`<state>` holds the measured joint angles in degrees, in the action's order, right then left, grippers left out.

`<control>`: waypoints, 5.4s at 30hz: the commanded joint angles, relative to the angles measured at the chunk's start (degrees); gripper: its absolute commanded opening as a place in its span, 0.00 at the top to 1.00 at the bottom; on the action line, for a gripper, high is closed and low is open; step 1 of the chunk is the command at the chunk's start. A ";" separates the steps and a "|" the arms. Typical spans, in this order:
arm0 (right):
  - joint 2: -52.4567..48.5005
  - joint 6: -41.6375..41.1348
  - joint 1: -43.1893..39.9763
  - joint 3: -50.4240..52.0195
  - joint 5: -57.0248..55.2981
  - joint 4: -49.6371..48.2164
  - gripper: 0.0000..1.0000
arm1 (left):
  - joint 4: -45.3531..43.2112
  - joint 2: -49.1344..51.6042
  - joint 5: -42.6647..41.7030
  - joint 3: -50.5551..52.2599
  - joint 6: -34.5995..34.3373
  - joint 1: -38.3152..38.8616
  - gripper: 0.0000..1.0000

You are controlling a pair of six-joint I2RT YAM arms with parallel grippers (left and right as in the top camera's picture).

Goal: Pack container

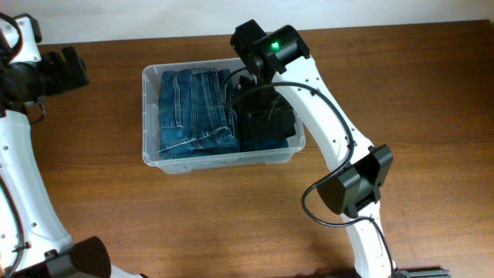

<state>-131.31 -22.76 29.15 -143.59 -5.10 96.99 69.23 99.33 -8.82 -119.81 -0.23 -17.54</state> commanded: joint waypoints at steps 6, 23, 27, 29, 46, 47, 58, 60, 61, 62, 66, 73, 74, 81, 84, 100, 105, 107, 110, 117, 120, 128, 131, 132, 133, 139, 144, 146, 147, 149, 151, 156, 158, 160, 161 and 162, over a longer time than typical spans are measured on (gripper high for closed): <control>0.55 9.53 -2.03 -0.74 -2.45 -1.20 0.51 | 0.00 0.37 -0.42 -0.98 -0.59 -0.26 0.01; 0.31 9.46 -2.16 17.92 0.61 -16.55 0.96 | 0.00 0.37 -0.42 -0.98 -0.57 -0.26 0.01; 0.31 9.46 -2.16 27.54 1.97 -25.11 0.96 | 0.00 0.39 -0.42 -0.98 -0.57 -0.26 0.01; 0.31 9.46 -2.16 31.34 2.40 -28.52 0.96 | 0.00 0.37 -0.42 -0.98 -0.59 -0.26 0.01; 0.46 9.49 -2.23 9.05 1.49 -15.47 0.81 | 0.00 0.37 -0.42 -0.98 -0.59 -0.26 0.01; 0.46 9.51 -2.23 5.84 1.40 -13.64 0.76 | 0.00 0.37 -0.42 -0.98 -0.59 -0.26 0.01; 3.23 10.51 -2.16 -22.21 -0.07 0.35 0.02 | 0.00 0.37 -0.42 -0.98 -0.57 -0.26 0.01; 5.44 10.29 -2.16 -22.49 1.14 0.33 0.02 | 0.00 0.37 -0.42 -0.98 -0.57 -0.26 0.01; 6.36 10.29 -2.16 -22.49 3.74 0.33 0.02 | 0.00 0.37 -0.42 -0.98 -0.59 -0.26 0.01; 7.08 10.32 -2.16 -22.49 6.82 0.33 0.02 | 0.00 0.39 -0.42 -0.98 -0.59 -0.26 0.01; 10.05 12.00 -2.58 -22.49 8.20 0.35 0.02 | 0.00 0.37 -0.42 -0.98 -0.57 -0.26 0.01; 19.30 18.32 -2.58 -22.49 6.19 0.33 0.02 | 0.00 0.96 -0.42 -0.98 -0.59 -0.31 0.01; 20.83 18.32 -2.60 -22.49 5.20 0.35 0.02 | 0.00 1.49 -0.42 -0.98 -0.59 -0.39 0.01; 29.38 27.34 -2.54 -21.57 1.42 0.33 0.02 | 0.00 2.38 -0.42 -0.98 -0.57 -0.37 0.01; 36.17 29.42 -4.15 -14.36 1.44 -2.01 0.02 | 0.00 2.40 -0.42 -0.98 -0.57 -0.37 0.01; 88.89 29.83 -33.77 82.68 24.20 -76.24 0.02 | 0.02 2.40 -0.42 -0.98 -0.57 -0.37 0.01; 102.99 29.83 -35.34 99.95 24.17 -79.52 0.02 | 0.00 2.40 -0.42 -0.98 -0.59 -0.37 0.01; 106.27 29.83 -35.34 104.74 24.17 -82.07 0.02 | 0.00 2.40 -0.42 -0.98 -0.59 -0.37 0.01; 111.43 29.79 -35.23 113.77 24.44 -88.91 0.02 | 0.02 2.40 -0.42 -0.98 -0.59 -0.37 0.01; 119.58 23.54 -35.08 129.70 24.13 -99.78 0.02 | 0.02 2.40 -0.42 -0.98 -0.59 -0.37 0.01; 122.20 23.54 -33.86 133.02 21.44 -101.57 0.02 | 0.00 2.40 -0.42 -0.98 -0.57 -0.37 0.01; 123.62 24.24 -26.69 136.32 8.72 -100.17 0.02 | 0.02 2.40 -0.42 -0.98 -0.59 -0.37 0.01; 123.75 24.22 -26.64 137.76 8.72 -99.78 0.02 | 0.02 2.40 -0.42 -0.98 -0.57 -0.37 0.01; 124.56 24.22 -26.64 138.90 8.72 -99.80 0.02 | 0.02 2.40 -0.42 -0.98 -0.57 -0.37 0.01; 125.02 24.22 -26.64 139.38 8.74 -99.80 0.02 | 0.00 2.40 -0.42 -0.98 -0.57 -0.37 0.01; 129.46 24.17 -28.63 142.92 9.57 -99.51 0.02 | 0.02 2.40 -0.42 -0.98 -0.59 -0.37 0.01; 131.12 24.20 -30.53 143.27 9.55 -94.09 0.02 | 0.00 2.40 -0.42 -0.98 -0.57 -0.37 0.01; 131.12 24.22 -30.97 143.27 8.87 -92.78 0.02 | 0.02 2.40 -0.42 -0.98 -0.59 -0.37 0.01; 131.12 24.20 -31.26 143.27 8.92 -92.78 0.02 | 0.02 2.40 -0.42 -0.98 -0.57 -0.37 0.01; 131.12 24.20 -31.47 143.27 8.96 -92.76 0.01 | 0.00 2.40 -0.42 -0.98 -0.57 -0.37 0.01; 131.12 24.20 -31.47 143.27 9.09 -92.85 0.02 | 0.02 2.40 -0.42 -0.98 -0.57 -0.37 0.01; 131.12 24.20 -31.47 143.27 9.09 -92.87 0.02 | 0.02 2.40 -0.42 -0.98 -0.57 -0.37 0.01; 131.12 24.20 -31.47 143.27 9.11 -92.87 0.02 | 0.00 2.40 -0.42 -0.98 -0.59 -0.37 0.01; 131.12 24.20 -31.47 143.27 9.09 -92.87 0.02 | 0.00 2.40 -0.42 -0.98 -0.57 -0.37 0.00; 131.12 24.20 -31.47 143.27 9.11 -92.87 0.02 | 0.00 2.40 -0.42 -0.98 -0.57 -0.37 0.00; 131.12 24.20 -31.47 143.27 9.11 -92.87 0.02 | 0.00 2.40 -0.42 -0.98 -0.59 -0.37 0.00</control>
<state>-0.89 1.69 -1.89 -0.73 4.69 3.92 69.25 101.41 -8.84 -119.83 -0.23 -17.56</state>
